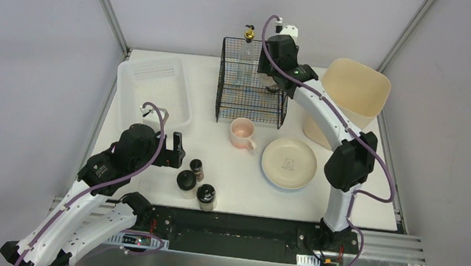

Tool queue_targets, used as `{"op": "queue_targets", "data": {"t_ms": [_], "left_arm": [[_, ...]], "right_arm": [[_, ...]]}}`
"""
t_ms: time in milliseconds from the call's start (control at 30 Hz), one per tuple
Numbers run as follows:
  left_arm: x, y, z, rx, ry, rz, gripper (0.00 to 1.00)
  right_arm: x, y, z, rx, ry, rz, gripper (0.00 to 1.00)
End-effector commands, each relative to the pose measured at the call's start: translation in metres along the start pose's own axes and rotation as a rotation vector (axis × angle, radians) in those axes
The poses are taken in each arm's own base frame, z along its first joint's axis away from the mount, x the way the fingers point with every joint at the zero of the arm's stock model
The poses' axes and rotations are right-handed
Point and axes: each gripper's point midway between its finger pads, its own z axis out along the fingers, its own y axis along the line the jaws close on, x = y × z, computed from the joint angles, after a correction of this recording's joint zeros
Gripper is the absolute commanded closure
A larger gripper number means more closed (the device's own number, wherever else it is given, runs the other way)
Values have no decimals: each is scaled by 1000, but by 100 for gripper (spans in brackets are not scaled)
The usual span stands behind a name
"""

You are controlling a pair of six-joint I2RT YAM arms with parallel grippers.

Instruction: Clear the kitchen counter

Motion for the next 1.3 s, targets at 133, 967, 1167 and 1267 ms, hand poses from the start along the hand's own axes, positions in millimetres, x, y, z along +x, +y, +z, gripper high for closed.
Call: {"op": "queue_targets", "data": {"t_ms": [133,967,1167,1267], "left_arm": [[-1,-1,0,4,6,-11,0],[0,-1,1,1,14,-6,0],[-1,-1,1,4,14,-6,0],[-1,-1,1,3,13,-6,0]], "right_arm": [[-20,5,13,-31,-70,87,100],[78,-21,77,70,155,68,81],[80,-22,76,74,159,63,41],[69,-21,70,62,140,76,30]]}}
